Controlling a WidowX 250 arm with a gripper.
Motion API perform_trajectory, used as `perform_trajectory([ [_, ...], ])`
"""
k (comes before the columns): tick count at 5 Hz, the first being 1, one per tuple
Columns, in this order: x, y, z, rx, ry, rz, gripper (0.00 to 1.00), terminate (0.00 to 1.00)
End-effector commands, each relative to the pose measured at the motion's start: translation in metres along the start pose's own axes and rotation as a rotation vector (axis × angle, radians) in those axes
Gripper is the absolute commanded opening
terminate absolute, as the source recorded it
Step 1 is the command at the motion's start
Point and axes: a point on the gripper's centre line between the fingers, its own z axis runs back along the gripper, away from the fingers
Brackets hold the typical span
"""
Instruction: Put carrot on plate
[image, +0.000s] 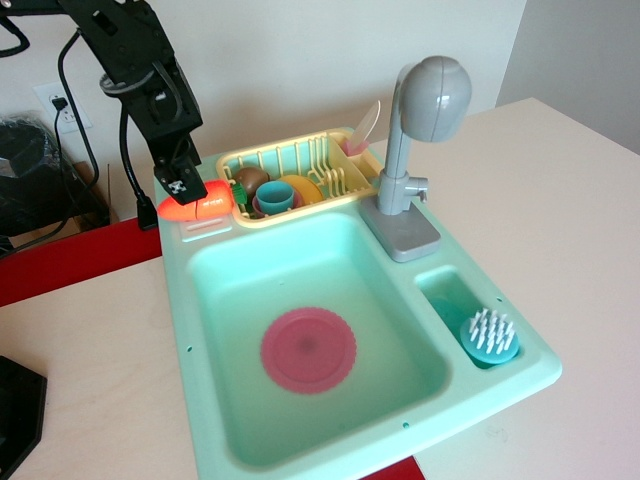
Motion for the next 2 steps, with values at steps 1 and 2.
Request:
perform_trajectory([
  [1, 0.0, 0.0, 0.0, 0.0, 0.0, 0.0, 1.0, 0.0],
  [2, 0.001, 0.015, -0.004, 0.014, -0.001, 0.037, 1.0, 0.0],
])
